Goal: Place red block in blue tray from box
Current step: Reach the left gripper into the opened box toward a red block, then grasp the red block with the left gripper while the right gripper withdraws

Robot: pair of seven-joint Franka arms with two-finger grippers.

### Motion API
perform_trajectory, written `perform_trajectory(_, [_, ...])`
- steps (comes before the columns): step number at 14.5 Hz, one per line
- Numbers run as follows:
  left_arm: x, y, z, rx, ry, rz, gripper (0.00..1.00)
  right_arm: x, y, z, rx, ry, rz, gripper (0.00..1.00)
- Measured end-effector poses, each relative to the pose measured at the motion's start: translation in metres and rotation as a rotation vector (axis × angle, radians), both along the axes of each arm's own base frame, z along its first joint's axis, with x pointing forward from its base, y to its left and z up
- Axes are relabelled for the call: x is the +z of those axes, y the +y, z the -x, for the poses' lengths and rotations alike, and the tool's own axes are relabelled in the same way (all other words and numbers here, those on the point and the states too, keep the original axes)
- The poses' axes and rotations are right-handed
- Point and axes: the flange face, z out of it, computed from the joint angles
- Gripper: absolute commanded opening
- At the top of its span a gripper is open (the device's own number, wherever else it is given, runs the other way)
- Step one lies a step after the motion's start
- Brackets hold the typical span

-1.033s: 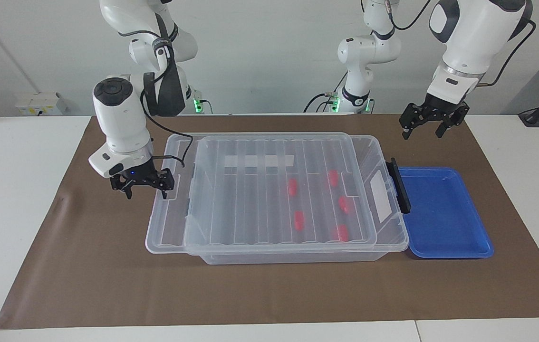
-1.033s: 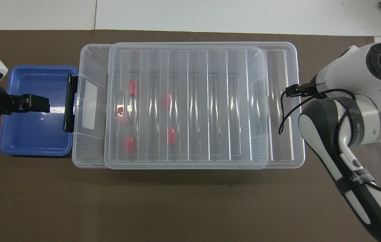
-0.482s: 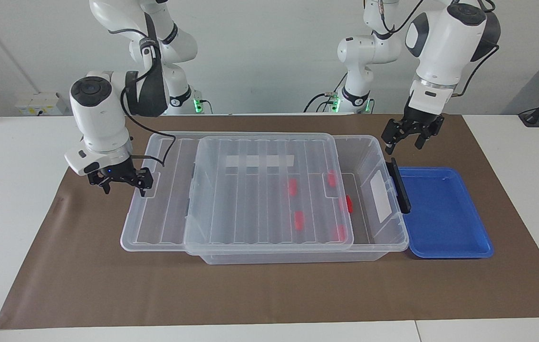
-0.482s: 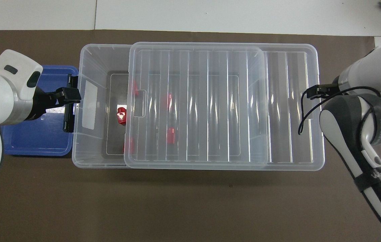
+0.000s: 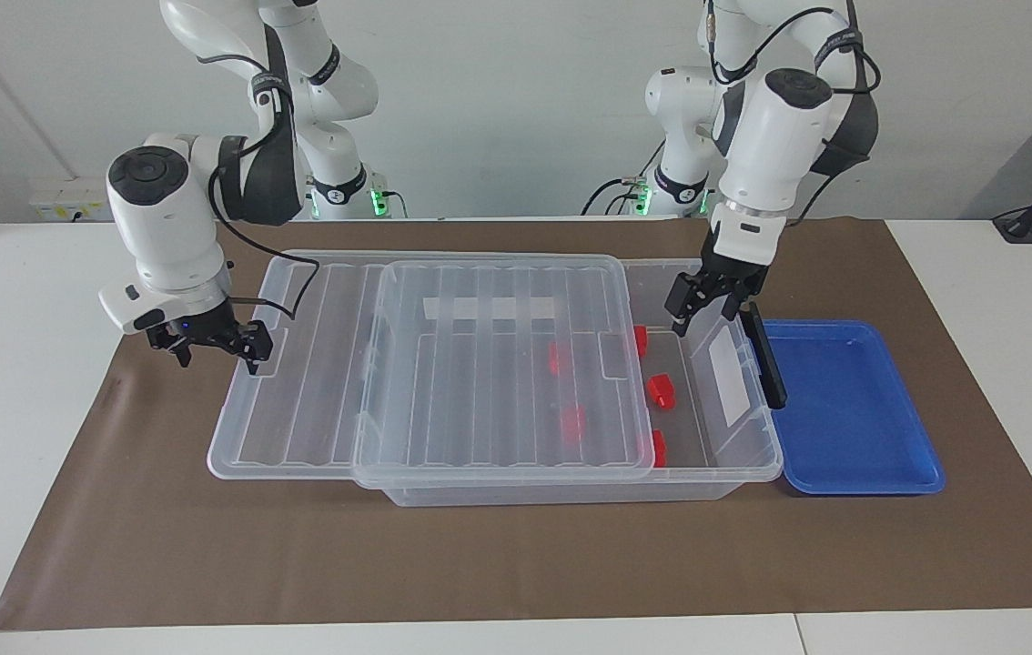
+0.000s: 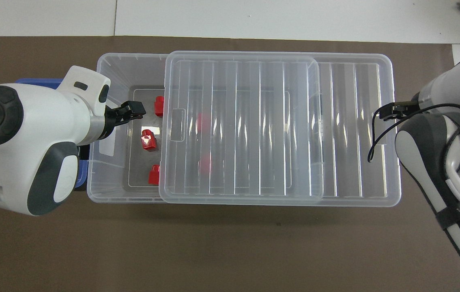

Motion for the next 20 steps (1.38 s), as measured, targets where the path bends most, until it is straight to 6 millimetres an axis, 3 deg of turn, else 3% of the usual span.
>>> perform_trajectory(4, [-0.032,0.002,-0.013,0.013,-0.008,0.011,1.00,0.001,-0.004,0.001,0.001,0.001,0.015,1.00])
perform_trajectory(12, [-0.109,0.001,0.003,-0.017,0.016,-0.022,1.00,0.012,-0.007,0.004,0.004,-0.008,0.043,1.00])
perform_trajectory(16, [-0.152,-0.022,0.007,-0.069,0.035,-0.087,1.00,0.043,-0.001,0.012,-0.040,-0.049,-0.031,1.00])
perform_trajectory(20, [-0.186,-0.031,0.006,-0.113,0.033,-0.122,1.00,0.095,0.002,0.027,-0.084,-0.030,-0.117,1.00])
